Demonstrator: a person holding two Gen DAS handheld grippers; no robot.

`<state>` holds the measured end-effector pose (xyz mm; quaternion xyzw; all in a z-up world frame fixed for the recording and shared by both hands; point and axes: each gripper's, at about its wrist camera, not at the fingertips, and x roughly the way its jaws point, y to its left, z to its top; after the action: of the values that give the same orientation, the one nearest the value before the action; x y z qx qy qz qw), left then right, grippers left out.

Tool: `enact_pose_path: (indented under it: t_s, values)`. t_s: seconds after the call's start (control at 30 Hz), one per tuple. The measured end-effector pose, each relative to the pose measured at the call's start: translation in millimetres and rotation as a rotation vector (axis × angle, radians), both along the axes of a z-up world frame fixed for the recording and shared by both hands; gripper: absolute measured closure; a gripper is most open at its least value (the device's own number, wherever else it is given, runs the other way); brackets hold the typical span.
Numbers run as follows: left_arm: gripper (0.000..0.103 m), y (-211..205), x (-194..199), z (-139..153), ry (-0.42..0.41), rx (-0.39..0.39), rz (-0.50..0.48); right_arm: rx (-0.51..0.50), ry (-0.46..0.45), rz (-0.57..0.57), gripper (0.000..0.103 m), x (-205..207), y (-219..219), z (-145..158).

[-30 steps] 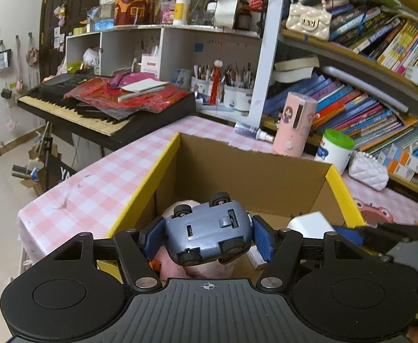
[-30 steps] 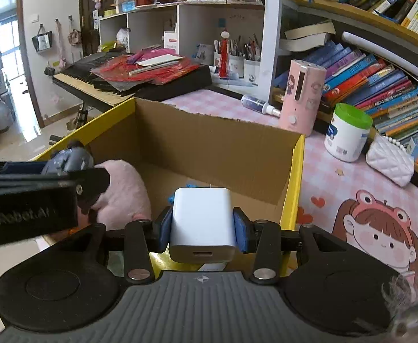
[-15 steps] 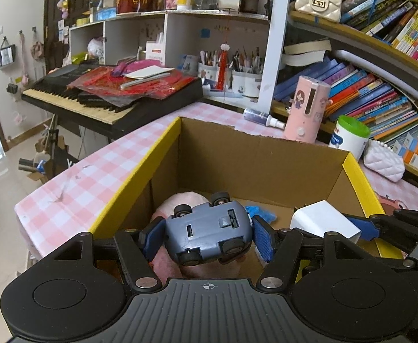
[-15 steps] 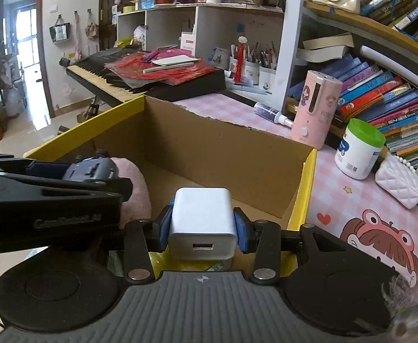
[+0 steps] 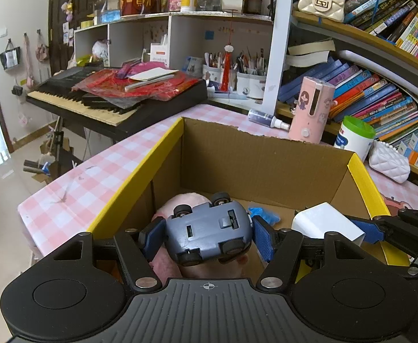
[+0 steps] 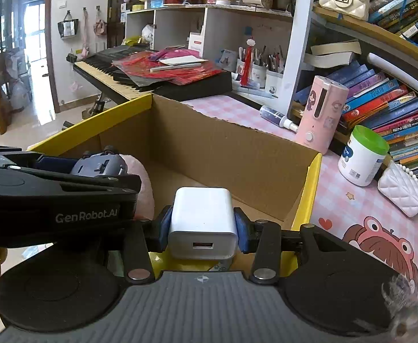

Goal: Organize objects
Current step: 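Lower the toy car and charger into the yellow box with both tools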

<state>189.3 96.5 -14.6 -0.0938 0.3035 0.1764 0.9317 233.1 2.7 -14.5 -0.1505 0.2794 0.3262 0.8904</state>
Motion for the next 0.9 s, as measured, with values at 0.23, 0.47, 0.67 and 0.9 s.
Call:
enact_pose_path:
  t_s: [0.23,0.47,0.67,0.9]
  values:
    - [0.038,-4,-7,4,-0.028,0.004,0.005,-0.003,-0.002,-0.002,0.062,-1,0,0]
    - [0.036,-7,-18,17,-0.078,0.028,-0.02,-0.012,0.002,-0.031,0.061,-1,2,1]
    - [0.031,-8,-29,23,-0.096,0.044,-0.044,-0.017,0.008,-0.076,0.061,1,3,0]
    - [0.03,4,-45,29,-0.112,0.041,-0.014,-0.022,0.011,-0.123,0.061,-1,7,0]
